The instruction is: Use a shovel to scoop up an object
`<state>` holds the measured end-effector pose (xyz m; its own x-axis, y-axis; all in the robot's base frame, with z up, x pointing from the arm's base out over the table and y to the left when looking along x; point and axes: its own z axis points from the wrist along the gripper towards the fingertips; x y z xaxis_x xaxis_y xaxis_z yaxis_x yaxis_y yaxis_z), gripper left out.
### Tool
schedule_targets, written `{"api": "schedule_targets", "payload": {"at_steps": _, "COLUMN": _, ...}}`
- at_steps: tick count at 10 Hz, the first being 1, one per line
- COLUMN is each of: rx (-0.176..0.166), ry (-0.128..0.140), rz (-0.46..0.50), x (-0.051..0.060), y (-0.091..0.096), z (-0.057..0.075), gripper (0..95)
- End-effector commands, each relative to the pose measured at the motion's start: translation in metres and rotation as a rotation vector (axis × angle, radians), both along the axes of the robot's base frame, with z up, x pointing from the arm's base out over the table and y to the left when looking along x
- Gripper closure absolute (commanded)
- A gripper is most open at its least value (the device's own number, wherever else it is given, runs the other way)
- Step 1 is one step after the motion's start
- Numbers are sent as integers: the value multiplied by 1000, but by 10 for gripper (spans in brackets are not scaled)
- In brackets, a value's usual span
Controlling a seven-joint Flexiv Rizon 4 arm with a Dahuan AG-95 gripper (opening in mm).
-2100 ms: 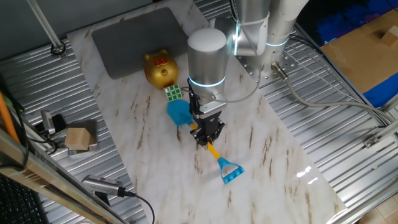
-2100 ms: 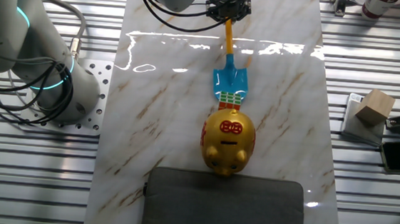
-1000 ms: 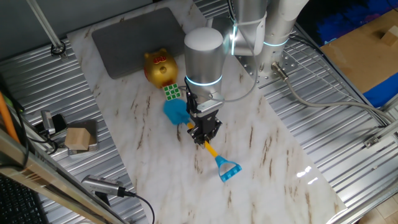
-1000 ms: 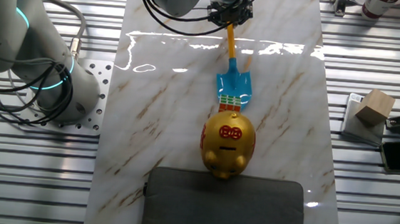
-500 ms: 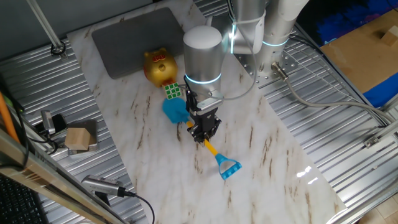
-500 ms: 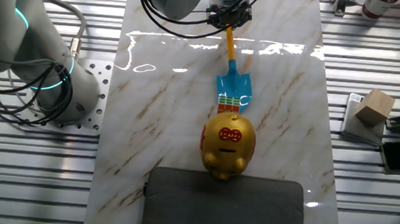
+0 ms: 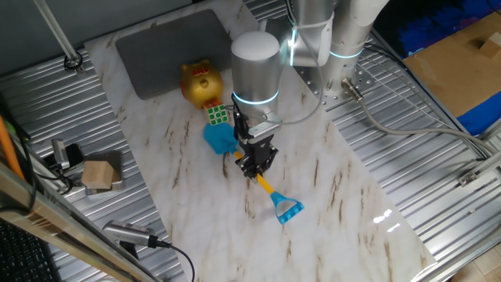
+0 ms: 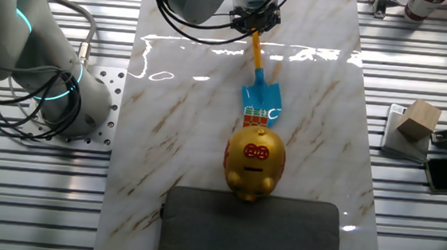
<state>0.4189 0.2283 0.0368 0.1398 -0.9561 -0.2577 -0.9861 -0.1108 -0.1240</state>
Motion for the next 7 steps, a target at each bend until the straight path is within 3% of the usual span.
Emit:
{"api": "schedule_targets", "payload": {"at_steps": 1, "rx": -29, "ry": 2, "rz": -6, "x": 2, "y": 1, "z": -4, "gripper": 950}}
{"api": "schedule_targets", "payload": {"at_steps": 4, "rx": -41, "ry": 4, "rz": 0, "x": 2, "y": 0, "z": -6, "gripper": 950}}
{"api": "schedule_targets", "payload": {"at_steps": 7, "rx": -29, "ry": 5, "rz": 0, "x": 2, "y": 0, "z": -6, "gripper": 950}}
